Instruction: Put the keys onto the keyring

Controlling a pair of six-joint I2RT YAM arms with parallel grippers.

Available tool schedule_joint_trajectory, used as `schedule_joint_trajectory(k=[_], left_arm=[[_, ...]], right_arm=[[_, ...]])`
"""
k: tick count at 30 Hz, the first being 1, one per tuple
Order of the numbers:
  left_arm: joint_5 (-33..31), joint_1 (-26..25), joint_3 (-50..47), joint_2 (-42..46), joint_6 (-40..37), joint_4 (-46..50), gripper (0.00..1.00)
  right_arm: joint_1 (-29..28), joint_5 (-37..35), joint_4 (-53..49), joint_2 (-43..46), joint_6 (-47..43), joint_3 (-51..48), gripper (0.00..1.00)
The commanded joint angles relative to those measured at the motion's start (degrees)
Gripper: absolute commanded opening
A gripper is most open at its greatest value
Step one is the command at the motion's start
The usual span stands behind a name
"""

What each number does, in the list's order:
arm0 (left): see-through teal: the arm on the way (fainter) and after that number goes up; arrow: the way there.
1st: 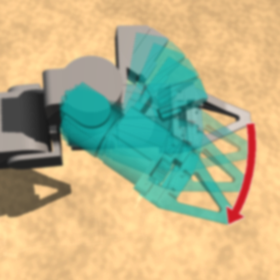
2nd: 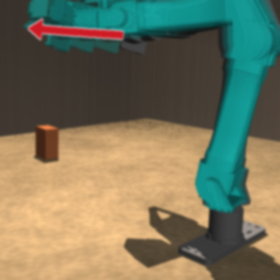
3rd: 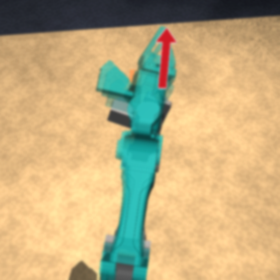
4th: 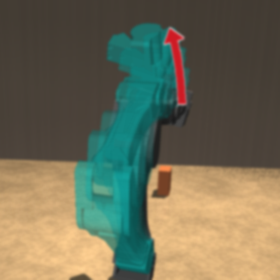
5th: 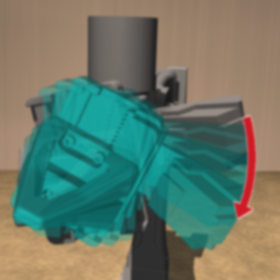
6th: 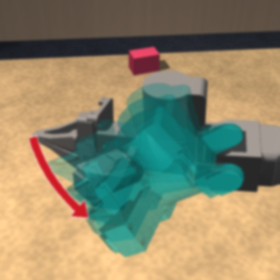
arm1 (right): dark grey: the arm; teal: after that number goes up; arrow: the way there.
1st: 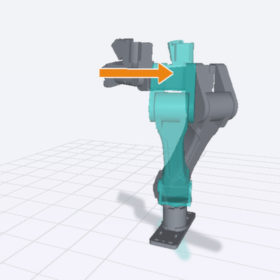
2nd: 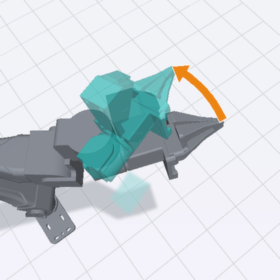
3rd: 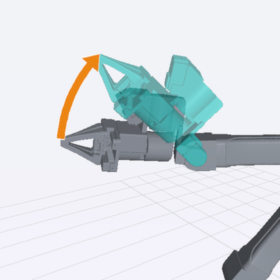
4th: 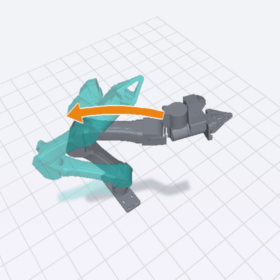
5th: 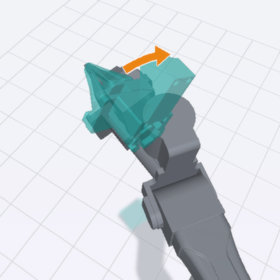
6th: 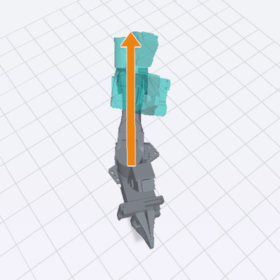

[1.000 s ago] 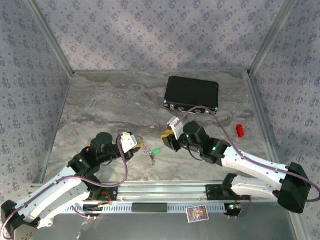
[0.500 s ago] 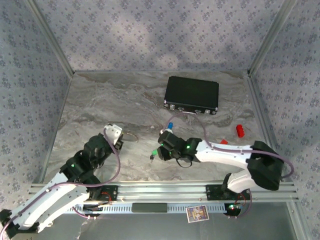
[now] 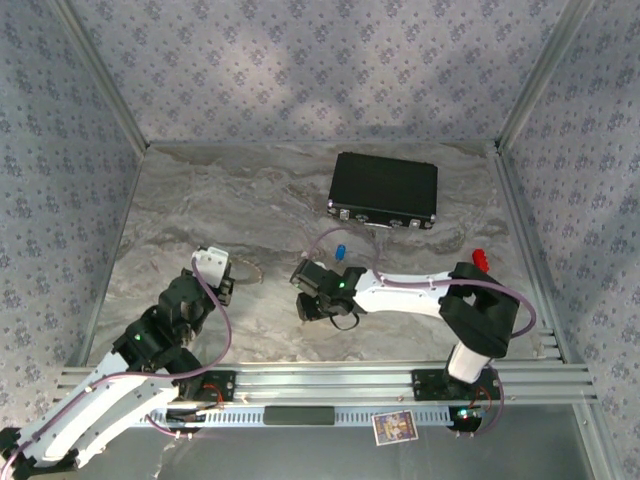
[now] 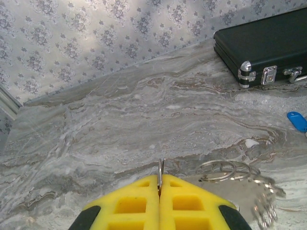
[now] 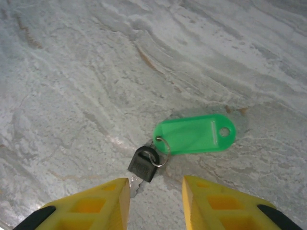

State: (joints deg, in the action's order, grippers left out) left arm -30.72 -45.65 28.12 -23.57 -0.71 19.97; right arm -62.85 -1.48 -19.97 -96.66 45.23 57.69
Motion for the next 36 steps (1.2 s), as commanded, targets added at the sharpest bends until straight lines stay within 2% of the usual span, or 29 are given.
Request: schedule_joint_trajectory(k=[1, 7, 18, 29, 36], left_arm=[[-0.66, 0.21, 0.27, 0.39, 0.86, -1.74, 0.00], [-0.04, 0.26, 0.50, -0.07, 0.86, -1.46, 0.00], [0.79, 0.25, 0.41, -0.27, 0.68, -1.72, 0.00], [1.04, 0.24, 0.44, -0.60, 0.53, -1.80, 0.00], [1.25, 0.21, 0.53, -0.87, 0.22, -1.70, 0.00]], right_arm=[[0.60, 1.33, -0.94, -1.92, 3.26, 1.57, 0.35], [1.31, 3.66, 0.28, -4.23, 2.76, 2.63, 0.32], [1.44, 3.27, -0.75, -6.25, 2.18, 4.49, 0.22], [1.50, 2.70, -1.60, -7.31, 1.98, 5.67, 0.23], [1.51, 0.93, -4.80, -6.62, 1.38, 7.03, 0.01]])
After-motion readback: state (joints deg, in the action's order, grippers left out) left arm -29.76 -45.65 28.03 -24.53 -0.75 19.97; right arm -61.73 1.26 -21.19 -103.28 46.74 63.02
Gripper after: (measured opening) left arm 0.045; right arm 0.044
